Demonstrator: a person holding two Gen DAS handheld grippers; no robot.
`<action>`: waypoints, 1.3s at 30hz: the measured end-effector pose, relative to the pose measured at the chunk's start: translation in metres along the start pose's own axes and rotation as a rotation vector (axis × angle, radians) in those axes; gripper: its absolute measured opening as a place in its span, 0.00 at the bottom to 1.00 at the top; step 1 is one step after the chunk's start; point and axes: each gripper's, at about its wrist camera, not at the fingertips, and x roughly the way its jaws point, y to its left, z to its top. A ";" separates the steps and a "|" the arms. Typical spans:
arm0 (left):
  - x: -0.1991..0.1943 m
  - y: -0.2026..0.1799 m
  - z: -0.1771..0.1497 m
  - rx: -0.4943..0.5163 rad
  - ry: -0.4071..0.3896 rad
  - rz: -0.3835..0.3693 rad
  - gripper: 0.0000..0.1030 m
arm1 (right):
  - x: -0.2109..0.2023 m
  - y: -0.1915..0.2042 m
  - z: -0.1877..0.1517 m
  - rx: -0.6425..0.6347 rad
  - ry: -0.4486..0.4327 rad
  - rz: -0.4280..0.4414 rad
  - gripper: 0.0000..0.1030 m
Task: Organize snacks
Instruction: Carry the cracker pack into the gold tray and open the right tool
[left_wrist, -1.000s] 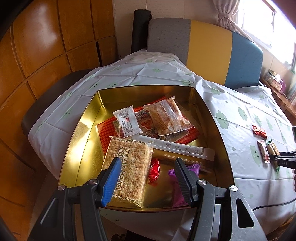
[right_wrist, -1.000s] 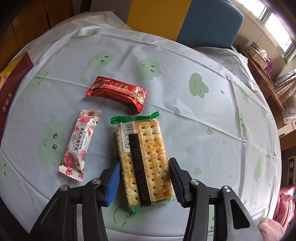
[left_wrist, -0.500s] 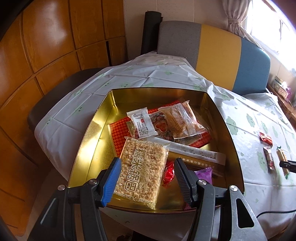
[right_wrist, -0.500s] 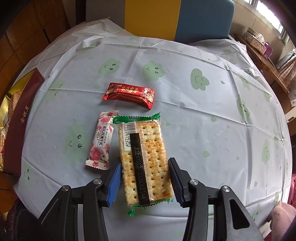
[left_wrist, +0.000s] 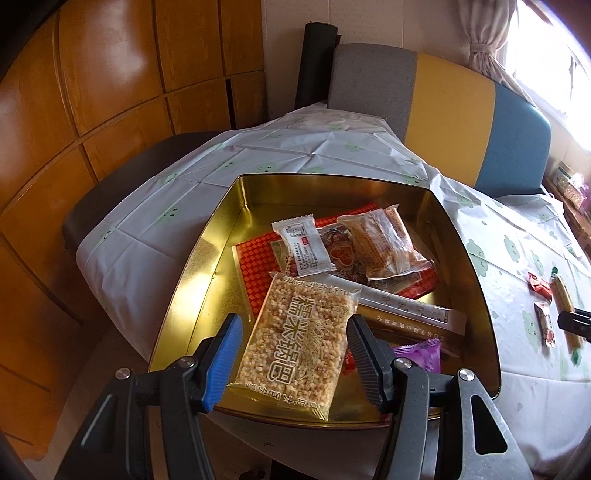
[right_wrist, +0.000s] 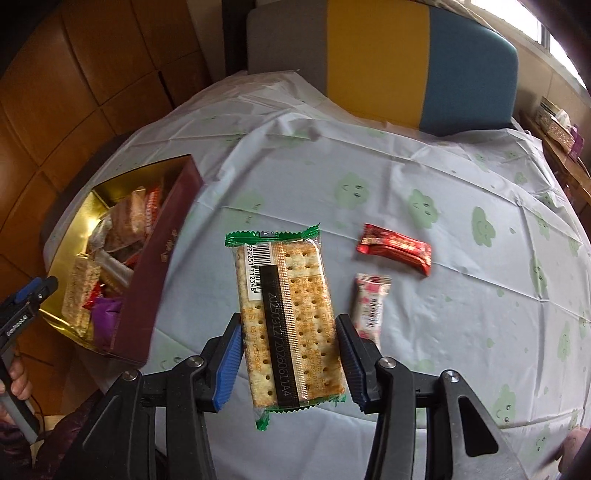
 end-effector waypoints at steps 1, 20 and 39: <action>0.001 0.002 0.000 -0.004 0.001 0.003 0.58 | 0.001 0.010 0.001 -0.013 0.000 0.022 0.48; -0.004 0.045 0.007 -0.081 -0.040 0.097 0.57 | 0.012 0.192 0.014 -0.255 -0.042 0.279 0.48; -0.002 0.039 -0.002 -0.055 -0.032 0.083 0.57 | 0.059 0.199 0.003 -0.307 0.017 0.185 0.32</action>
